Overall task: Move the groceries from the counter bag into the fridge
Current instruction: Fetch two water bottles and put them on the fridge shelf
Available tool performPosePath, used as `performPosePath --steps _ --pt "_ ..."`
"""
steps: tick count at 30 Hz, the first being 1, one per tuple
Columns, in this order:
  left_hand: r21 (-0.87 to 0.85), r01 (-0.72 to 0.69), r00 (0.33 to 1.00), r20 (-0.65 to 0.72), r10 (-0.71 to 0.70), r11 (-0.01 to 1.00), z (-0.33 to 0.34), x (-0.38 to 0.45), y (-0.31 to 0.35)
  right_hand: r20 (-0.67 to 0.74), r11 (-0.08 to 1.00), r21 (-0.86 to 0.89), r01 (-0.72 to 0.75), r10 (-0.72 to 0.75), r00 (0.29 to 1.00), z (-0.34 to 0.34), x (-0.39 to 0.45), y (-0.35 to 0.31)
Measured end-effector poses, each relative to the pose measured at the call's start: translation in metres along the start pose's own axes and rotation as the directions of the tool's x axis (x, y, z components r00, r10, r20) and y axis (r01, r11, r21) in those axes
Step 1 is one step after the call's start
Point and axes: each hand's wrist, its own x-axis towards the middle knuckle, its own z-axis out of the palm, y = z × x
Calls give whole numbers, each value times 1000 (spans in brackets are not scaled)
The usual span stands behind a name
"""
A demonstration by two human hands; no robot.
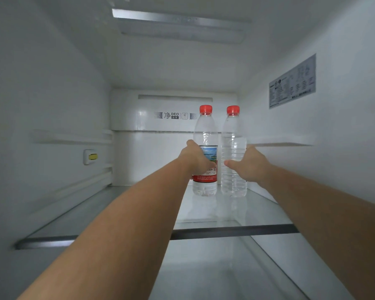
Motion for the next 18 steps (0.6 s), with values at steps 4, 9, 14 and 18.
performPosePath --steps 4,9,14,18 --pt "45 3 1000 2 -3 999 1 -4 -1 -17 998 -11 -62 62 998 0 -9 -8" --pt "119 -9 1000 -13 11 993 -9 -28 0 -58 995 18 -96 97 994 -7 -27 -17" --pt "403 -178 972 -71 225 898 -31 -67 -2 10 998 66 -7 6 1000 -23 -63 -33" --pt "591 -231 949 -38 312 773 -50 -106 1 52 997 6 75 -75 996 -39 -108 -42"
